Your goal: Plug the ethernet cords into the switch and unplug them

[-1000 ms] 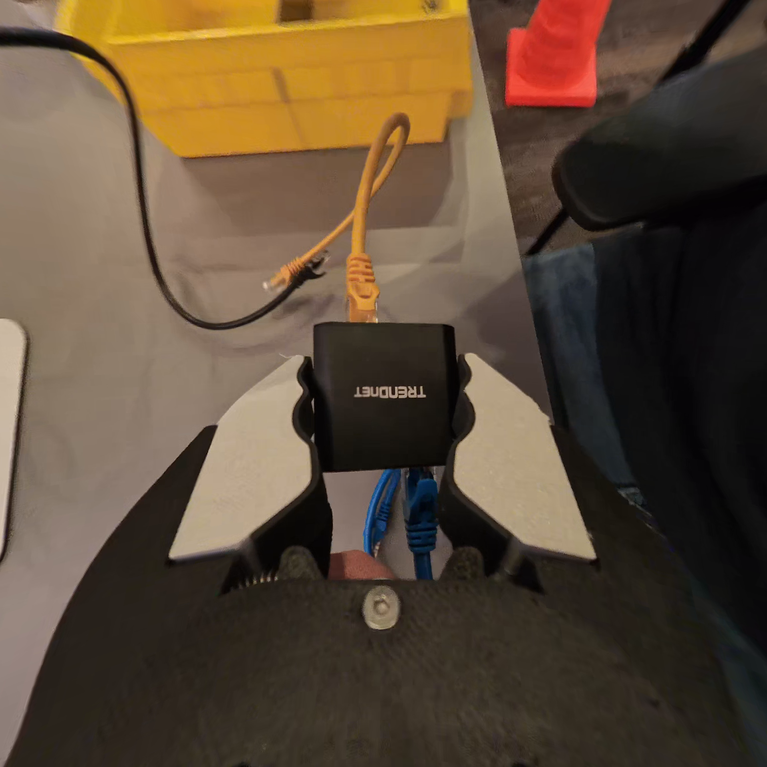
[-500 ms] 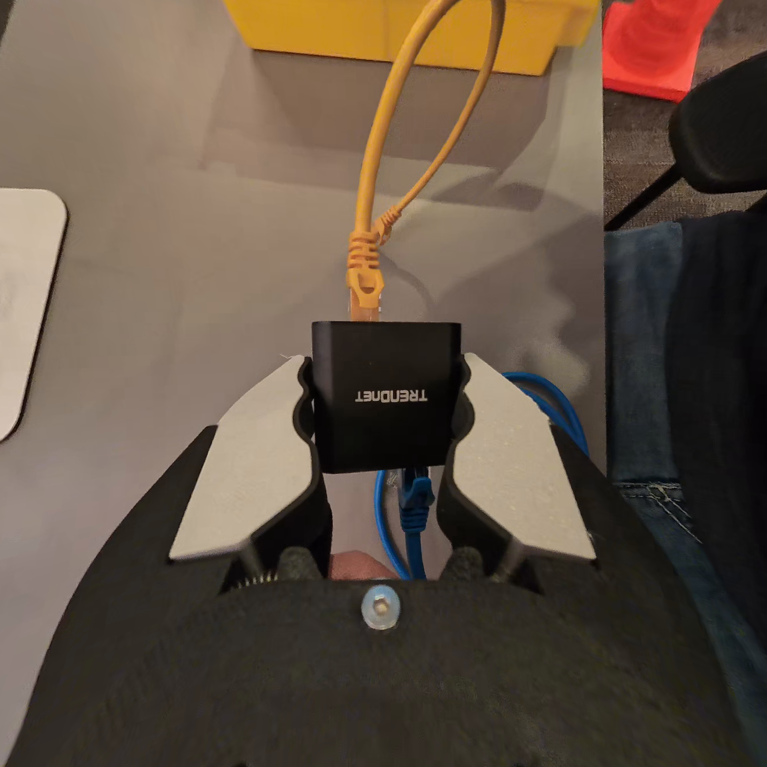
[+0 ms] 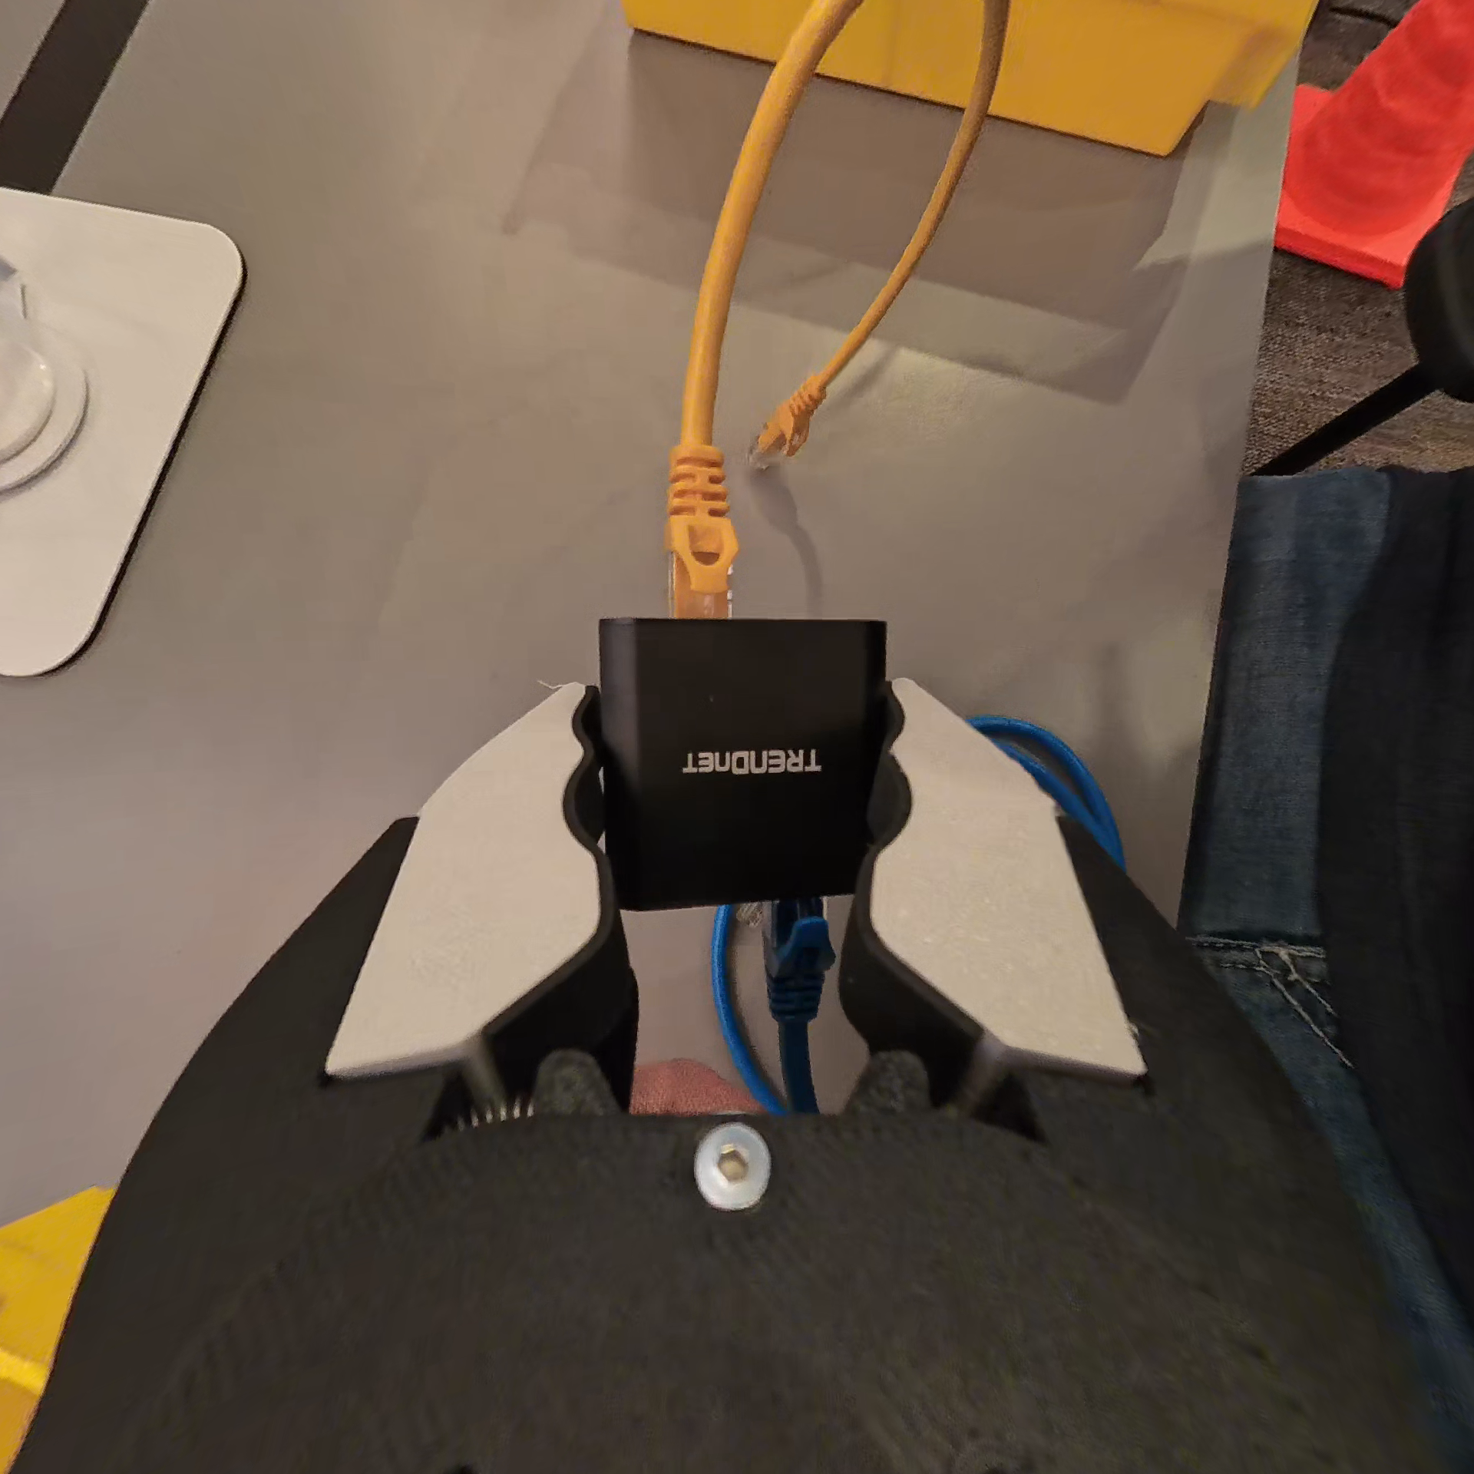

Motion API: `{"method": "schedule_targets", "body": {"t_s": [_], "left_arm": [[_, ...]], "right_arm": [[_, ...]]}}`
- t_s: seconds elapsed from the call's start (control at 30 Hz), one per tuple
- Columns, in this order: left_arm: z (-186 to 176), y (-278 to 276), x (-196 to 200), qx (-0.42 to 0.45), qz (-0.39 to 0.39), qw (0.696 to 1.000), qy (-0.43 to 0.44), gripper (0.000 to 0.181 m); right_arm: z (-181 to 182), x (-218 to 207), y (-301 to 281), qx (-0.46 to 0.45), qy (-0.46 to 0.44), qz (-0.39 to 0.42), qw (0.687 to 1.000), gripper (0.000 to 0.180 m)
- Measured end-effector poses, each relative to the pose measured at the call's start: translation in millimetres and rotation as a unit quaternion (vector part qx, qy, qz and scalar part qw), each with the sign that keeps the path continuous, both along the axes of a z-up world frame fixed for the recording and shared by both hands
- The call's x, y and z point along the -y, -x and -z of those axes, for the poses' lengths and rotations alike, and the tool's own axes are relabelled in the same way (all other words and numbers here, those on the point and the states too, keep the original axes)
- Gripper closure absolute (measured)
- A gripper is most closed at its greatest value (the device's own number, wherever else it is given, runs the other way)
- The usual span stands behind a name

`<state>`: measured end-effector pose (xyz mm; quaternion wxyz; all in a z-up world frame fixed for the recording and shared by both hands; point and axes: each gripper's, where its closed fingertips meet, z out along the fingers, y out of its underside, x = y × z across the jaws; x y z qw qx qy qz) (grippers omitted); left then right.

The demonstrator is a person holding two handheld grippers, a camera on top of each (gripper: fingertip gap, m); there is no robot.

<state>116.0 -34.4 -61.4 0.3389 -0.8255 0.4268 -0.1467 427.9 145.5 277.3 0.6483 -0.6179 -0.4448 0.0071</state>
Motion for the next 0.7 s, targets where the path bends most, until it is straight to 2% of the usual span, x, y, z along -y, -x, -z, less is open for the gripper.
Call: {"method": "schedule_targets", "body": {"t_s": [0.13, 0.33, 0.53, 0.63, 0.7], "left_arm": [[-4.9, 5.0, -0.7, 0.0, -0.008, 1.0, -0.006, 0.116], [-11.1, 10.5, -0.3, 0.004, -0.018, 1.0, -0.01, 0.116], [-8.8, 12.9, 0.7, 0.004, -0.024, 1.0, -0.006, 0.116], [-8.5, 12.2, 0.1, 0.003, -0.023, 1.0, -0.007, 0.116], [-9.1, 11.5, 0.0, 0.004, -0.022, 1.0, -0.008, 0.116]], "right_arm": [[54.6, 20.8, -25.9, -0.003, 0.054, 0.015, 0.998, 0.169], [147.6, 49.6, -38.1, -0.018, 0.181, -0.002, 0.983, 0.169], [198.0, 83.0, -36.5, -0.004, 0.258, -0.018, 0.966, 0.169], [227.9, 84.2, -36.5, 0.002, 0.295, -0.017, 0.955, 0.169], [250.4, 74.6, -46.1, 0.016, 0.305, 0.012, 0.952, 0.169]]}}
